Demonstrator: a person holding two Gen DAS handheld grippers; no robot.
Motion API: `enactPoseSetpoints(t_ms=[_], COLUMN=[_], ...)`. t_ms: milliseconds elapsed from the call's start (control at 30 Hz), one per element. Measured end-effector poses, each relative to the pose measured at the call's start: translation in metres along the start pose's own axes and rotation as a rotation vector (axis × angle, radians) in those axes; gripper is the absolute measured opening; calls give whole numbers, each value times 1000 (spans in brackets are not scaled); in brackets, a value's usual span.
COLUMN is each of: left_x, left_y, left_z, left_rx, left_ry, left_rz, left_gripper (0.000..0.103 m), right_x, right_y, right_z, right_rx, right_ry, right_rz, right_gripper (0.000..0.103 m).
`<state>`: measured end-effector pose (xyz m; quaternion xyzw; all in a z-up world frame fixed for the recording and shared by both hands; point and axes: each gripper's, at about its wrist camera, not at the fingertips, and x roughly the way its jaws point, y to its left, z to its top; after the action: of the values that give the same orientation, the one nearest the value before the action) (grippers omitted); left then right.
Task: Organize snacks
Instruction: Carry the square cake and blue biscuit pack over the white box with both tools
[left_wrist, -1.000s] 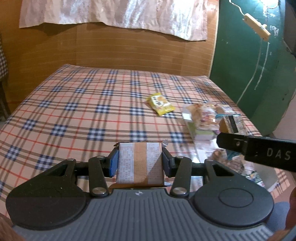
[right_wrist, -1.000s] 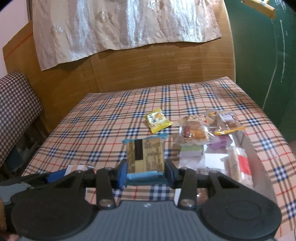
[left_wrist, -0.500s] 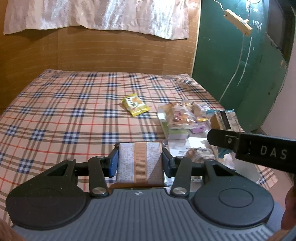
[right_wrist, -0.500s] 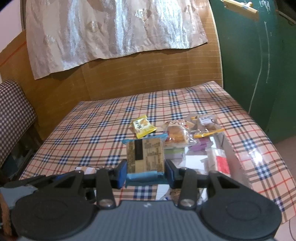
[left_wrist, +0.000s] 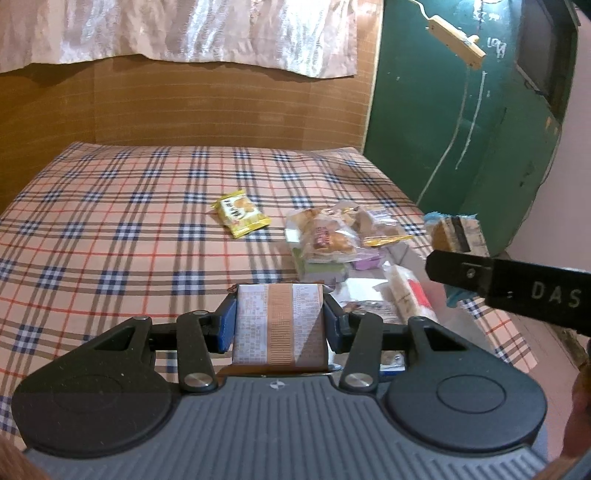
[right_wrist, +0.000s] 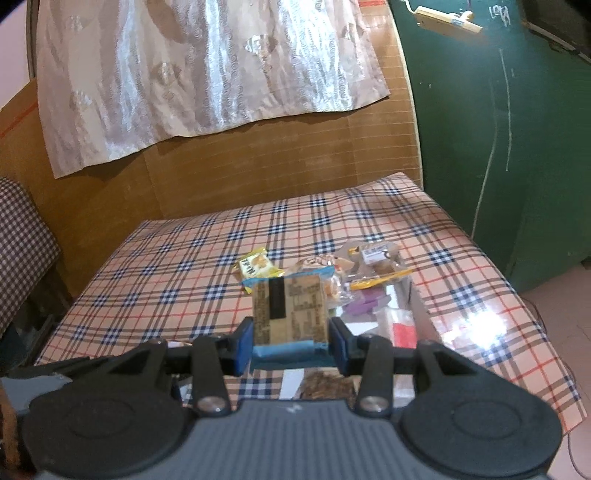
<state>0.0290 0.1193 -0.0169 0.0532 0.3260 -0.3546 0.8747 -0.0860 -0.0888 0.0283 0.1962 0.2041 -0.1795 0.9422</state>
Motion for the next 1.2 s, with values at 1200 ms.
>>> enactPoseSetpoints(t_ms=[1200], left_x=[22], left_y=[-77], left_z=[-3], left_rx=[109], left_ry=[29], left_rz=[-107], left_gripper=[57], right_x=[-18], right_y=[-65], right_z=[-3], right_rx=[83], right_ry=[-1], right_rz=[-74], right_gripper=[41])
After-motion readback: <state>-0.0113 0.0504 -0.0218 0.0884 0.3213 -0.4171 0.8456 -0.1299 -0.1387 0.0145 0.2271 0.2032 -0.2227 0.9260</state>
